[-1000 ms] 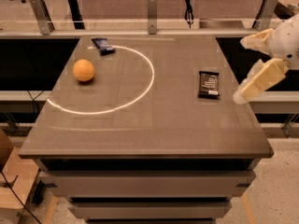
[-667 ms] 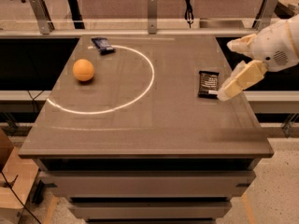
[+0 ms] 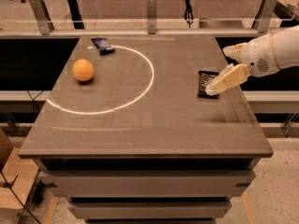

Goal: Move rxbar chocolate near orange

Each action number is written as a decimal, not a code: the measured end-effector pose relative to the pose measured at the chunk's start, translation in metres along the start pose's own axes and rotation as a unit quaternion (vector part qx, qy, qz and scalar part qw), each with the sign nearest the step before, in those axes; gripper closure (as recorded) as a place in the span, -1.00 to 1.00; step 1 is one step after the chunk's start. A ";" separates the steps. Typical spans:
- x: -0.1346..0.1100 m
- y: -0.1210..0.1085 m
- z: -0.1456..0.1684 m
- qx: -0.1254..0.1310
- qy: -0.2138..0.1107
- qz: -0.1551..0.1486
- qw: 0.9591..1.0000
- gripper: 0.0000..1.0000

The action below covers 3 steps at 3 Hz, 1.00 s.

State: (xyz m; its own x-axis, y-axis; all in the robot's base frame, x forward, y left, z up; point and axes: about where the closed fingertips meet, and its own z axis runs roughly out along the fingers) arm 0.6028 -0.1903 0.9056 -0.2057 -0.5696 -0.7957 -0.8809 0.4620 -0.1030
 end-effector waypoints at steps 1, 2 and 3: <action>0.015 -0.016 0.015 0.002 -0.006 0.018 1.000 -1.00; 0.031 -0.028 0.028 0.007 0.001 0.031 0.999 -1.00; 0.051 -0.034 0.041 0.011 0.012 0.046 0.999 -1.00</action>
Offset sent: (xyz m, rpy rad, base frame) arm 0.0447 -0.0243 -0.0604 0.0131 0.0529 -0.0876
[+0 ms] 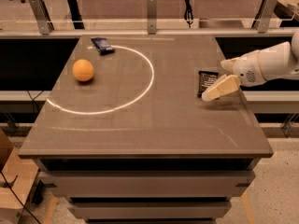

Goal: Move rxbar chocolate near orange

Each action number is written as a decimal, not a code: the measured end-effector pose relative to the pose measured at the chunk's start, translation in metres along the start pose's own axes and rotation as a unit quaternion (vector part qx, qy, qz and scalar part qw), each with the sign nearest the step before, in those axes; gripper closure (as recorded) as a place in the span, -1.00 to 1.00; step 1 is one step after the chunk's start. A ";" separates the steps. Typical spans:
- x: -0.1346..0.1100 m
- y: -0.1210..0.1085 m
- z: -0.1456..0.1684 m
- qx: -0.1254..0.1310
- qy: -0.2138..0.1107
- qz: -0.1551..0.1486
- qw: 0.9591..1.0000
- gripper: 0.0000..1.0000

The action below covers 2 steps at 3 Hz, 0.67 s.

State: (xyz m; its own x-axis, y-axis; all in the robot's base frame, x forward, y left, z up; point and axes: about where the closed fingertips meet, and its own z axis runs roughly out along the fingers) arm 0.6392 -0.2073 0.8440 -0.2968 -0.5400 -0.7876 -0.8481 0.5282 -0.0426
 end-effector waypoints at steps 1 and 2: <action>0.017 -0.002 0.012 -0.002 0.013 0.014 1.000 -1.00; 0.025 -0.002 0.018 -0.003 0.015 0.023 1.000 -0.62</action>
Offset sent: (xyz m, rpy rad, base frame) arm 0.0013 -0.0094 -0.0385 -0.0001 0.0631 -0.0446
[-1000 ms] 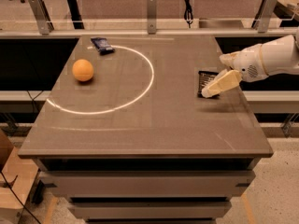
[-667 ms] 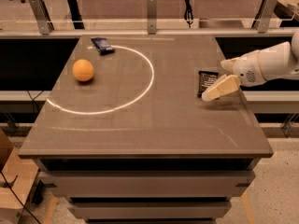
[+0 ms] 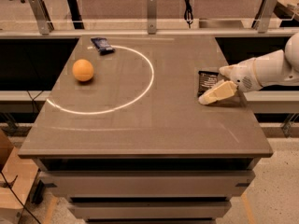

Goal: Move rxbar chocolate near orange

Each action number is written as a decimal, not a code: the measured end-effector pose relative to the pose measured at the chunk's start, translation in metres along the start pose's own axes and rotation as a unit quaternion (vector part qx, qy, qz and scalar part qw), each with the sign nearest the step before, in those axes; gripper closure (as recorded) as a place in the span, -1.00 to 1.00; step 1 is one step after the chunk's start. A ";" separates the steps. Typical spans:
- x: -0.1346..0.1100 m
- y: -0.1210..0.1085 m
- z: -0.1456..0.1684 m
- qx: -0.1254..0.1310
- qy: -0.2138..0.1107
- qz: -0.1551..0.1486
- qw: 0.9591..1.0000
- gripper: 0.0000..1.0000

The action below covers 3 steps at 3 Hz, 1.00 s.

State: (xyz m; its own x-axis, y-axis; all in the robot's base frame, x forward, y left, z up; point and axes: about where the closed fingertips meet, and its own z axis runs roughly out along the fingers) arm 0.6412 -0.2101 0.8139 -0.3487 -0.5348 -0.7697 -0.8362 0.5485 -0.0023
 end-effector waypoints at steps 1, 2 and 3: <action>-0.004 0.001 -0.001 0.001 -0.007 -0.001 1.000 -0.16; -0.008 0.002 -0.001 0.001 -0.010 -0.004 1.000 0.30; -0.011 0.002 -0.004 0.001 -0.010 -0.004 1.000 0.74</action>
Offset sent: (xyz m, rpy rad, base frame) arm -0.0003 0.0089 0.0229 0.0221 -0.0566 0.0097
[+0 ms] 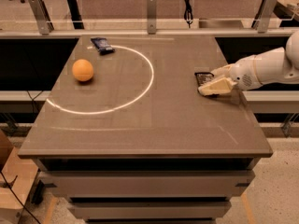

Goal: Move rxbar chocolate near orange

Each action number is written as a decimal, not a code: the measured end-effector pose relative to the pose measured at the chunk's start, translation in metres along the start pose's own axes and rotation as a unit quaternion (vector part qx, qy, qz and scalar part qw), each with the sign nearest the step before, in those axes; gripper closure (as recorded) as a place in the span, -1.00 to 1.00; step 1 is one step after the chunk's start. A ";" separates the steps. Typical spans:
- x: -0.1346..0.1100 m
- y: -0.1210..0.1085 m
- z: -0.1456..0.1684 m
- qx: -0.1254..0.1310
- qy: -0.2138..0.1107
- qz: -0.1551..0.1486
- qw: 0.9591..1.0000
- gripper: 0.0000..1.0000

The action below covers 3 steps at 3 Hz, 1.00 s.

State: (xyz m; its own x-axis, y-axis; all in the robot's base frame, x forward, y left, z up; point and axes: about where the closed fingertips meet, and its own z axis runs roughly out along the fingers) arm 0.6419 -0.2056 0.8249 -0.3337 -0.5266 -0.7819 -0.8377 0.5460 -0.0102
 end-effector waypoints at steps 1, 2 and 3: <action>-0.002 0.000 -0.001 0.000 0.000 0.000 1.000 1.00; -0.046 0.012 -0.011 0.002 -0.034 -0.046 0.998 1.00; -0.108 0.029 -0.028 0.006 -0.069 -0.112 0.991 1.00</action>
Offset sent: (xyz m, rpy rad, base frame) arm -0.0018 0.0571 0.1164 0.0376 -0.2685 0.1367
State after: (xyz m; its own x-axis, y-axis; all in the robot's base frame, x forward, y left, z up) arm 0.6413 -0.1505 0.9264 -0.0768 -0.5419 -0.8369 -0.8790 0.4330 -0.1997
